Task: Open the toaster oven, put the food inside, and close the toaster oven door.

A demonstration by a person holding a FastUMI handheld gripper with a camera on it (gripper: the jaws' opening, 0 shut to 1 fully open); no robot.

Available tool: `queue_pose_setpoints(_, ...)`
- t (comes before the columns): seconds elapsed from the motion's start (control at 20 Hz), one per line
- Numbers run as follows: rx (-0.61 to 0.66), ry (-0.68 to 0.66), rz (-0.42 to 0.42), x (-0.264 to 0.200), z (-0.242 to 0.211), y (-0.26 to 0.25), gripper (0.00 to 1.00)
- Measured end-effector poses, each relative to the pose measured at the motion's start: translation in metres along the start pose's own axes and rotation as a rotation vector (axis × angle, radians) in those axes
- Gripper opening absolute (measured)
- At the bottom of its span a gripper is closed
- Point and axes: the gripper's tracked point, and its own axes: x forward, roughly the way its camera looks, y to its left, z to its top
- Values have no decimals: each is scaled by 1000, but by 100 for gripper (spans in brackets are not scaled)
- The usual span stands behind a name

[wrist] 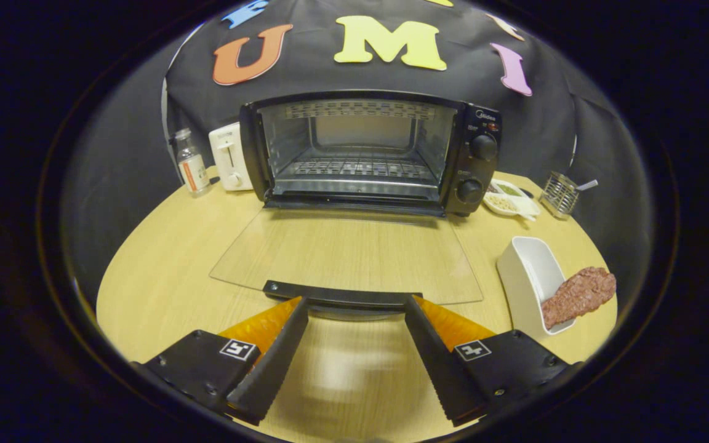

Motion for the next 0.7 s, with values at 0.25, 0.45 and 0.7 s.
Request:
queue_pose_setpoints(0.25, -73, -94, 2, -23, 48, -64, 100)
queue_pose_setpoints(0.45, -113, -116, -63, -42, 72, -168, 100)
queue_pose_setpoints(0.7, -64, -53, -49, -56, 58, -263, 100)
